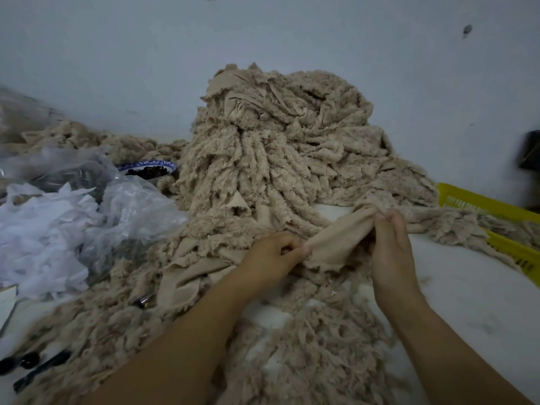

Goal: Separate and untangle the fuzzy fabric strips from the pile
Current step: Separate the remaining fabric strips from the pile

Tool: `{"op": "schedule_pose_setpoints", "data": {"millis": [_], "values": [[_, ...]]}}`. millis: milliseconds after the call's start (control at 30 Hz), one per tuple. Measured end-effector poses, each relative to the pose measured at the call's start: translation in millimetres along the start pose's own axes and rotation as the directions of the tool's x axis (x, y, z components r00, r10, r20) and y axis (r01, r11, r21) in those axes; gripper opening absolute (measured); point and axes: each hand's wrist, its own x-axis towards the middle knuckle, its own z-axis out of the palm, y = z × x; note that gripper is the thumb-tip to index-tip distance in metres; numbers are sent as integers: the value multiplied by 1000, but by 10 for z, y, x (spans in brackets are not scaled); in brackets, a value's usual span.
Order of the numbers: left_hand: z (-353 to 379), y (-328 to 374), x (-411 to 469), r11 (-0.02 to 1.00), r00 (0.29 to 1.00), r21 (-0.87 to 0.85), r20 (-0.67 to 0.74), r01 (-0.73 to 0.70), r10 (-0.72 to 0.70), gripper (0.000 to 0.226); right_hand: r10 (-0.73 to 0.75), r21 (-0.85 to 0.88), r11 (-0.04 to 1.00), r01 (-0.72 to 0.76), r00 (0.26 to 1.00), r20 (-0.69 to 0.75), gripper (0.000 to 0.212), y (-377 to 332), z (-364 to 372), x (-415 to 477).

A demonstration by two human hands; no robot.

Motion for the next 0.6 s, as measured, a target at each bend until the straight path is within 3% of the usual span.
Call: {"op": "schedule_pose_setpoints", "data": {"millis": [100, 200, 267, 367, 467, 533, 600], "values": [[-81, 26, -34, 974, 995, -225, -88, 16, -37, 22, 12, -105, 994, -13, 1000, -13, 38, 17, -21, -4], [-117, 49, -51, 868, 986, -493, -108, 61, -130, 19, 74, -266, 962, -55, 996, 59, 24, 73, -11, -23], [-111, 107, -64, 814, 986, -577, -85, 71, -146, 16, 64, -396, 918, -24, 994, 88, 12, 70, -6, -14], [-87, 151, -61, 788, 991, -612, -47, 68, -123, 14, -172, -474, 858, 196, 981, 94, 33, -18, 22, -89], [-70, 216, -97, 838, 999, -545, -19, 25, -42, 10, -426, -471, 727, 500, 866, 262, 40, -111, 147, -253], [-47, 258, -117, 845, 1000, -535, 6, 4, 0, 8, -334, -441, 749, 494, 857, 393, 37, -118, 208, -298], [-37, 284, -137, 853, 1000, -522, 12, -15, 24, 9, -172, -392, 837, 381, 865, 472, 33, -83, 214, -296]]}}
